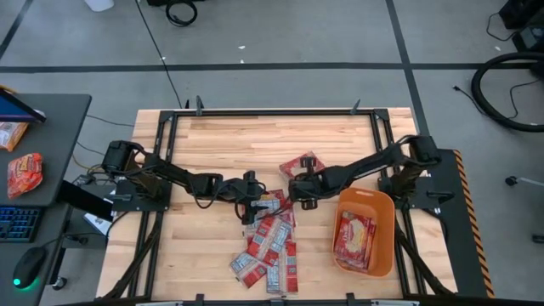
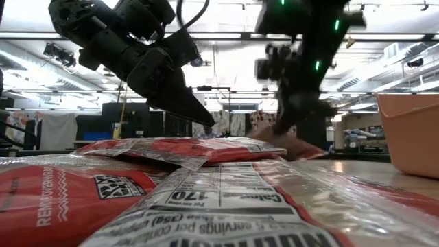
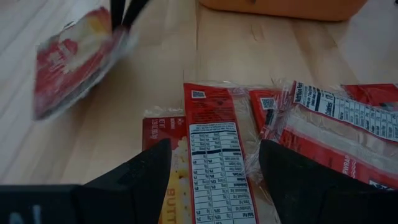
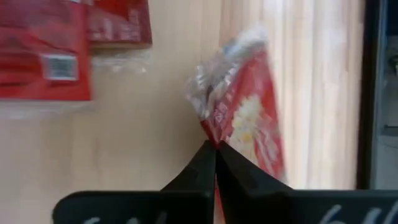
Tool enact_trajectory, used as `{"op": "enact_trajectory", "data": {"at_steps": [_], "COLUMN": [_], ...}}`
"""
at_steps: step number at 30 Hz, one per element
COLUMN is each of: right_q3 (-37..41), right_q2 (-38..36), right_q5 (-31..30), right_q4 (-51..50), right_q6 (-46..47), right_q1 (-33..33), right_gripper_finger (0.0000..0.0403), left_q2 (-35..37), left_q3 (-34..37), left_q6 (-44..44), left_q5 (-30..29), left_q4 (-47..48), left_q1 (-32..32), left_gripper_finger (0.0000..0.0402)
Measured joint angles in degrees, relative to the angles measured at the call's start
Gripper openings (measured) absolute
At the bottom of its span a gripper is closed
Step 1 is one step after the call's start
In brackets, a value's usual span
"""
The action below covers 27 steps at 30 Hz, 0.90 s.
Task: Sort popcorn bags into baskets
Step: Put the red popcorn bag into the orange bin
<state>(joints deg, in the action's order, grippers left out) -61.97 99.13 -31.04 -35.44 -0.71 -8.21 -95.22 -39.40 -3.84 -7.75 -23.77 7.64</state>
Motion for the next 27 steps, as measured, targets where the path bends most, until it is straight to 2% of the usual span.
{"op": "enact_trajectory", "data": {"at_steps": [8,13,17,21,27], "right_q3": [-10.71,-15.21,-17.82,-19.04,-19.02], "right_q2": [-6.86,-11.23,-14.25,-18.37,-22.64], "right_q5": [5.55,10.72,15.76,17.58,17.72], "right_q4": [-14.53,-16.26,-16.85,-17.81,-30.08], "right_q6": [8.46,13.14,18.93,26.01,40.62], "right_q1": [-6.15,-10.66,-14.64,-19.5,-27.05], "right_gripper_finger": [0.0004,0.0003,0.0002,0.0002,0.0002], "left_q2": [0.0,0.0,0.0,0.0,0.0], "left_q3": [0.0,0.0,0.0,0.0,0.0], "left_q6": [-1.14,-1.16,-1.09,-1.0,0.02], "left_q5": [0.0,0.03,0.02,0.02,0.02], "left_q4": [0.08,0.06,0.08,0.07,0.06], "left_q1": [0.8,1.63,1.62,1.58,1.53], "left_gripper_finger": [0.0247,0.0247,0.0247,0.0247,0.0247]}}
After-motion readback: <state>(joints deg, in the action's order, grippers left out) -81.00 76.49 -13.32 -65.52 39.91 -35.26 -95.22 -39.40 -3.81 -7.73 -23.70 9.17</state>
